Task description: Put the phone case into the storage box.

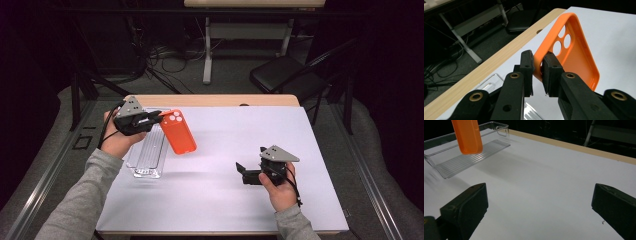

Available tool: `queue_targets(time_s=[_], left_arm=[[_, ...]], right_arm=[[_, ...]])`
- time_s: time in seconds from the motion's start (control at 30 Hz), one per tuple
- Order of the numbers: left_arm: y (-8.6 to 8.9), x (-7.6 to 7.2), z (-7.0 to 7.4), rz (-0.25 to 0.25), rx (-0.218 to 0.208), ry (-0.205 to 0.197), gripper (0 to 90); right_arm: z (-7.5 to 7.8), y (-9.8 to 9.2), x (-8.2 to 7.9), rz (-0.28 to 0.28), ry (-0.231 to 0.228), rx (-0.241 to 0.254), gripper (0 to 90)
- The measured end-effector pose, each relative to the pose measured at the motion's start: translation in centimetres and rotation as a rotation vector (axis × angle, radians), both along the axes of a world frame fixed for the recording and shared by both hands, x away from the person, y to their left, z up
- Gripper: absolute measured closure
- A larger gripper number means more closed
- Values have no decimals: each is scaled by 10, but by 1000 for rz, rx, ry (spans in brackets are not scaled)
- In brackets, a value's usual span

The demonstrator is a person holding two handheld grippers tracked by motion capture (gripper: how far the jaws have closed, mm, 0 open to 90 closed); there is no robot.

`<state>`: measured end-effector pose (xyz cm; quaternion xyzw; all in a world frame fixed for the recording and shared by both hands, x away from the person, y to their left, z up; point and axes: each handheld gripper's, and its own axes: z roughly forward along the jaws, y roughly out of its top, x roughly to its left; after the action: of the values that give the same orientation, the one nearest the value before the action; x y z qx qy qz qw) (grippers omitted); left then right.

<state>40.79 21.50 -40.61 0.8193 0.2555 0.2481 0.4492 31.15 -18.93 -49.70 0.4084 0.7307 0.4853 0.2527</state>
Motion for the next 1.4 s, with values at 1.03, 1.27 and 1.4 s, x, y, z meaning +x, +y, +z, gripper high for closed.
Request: queue_targets(time_s=[1.03, 1.27, 1.4], left_arm=[[-3, 31, 25, 20, 216, -148, 800], [1, 37, 28, 47, 231, -174, 800], [2, 39, 27, 58, 248, -189, 799]], right_arm=[[-11, -12, -3, -62, 8, 3, 8], [-13, -11, -5, -64, 7, -12, 10], [-14, -11, -5, -62, 3, -17, 10]])
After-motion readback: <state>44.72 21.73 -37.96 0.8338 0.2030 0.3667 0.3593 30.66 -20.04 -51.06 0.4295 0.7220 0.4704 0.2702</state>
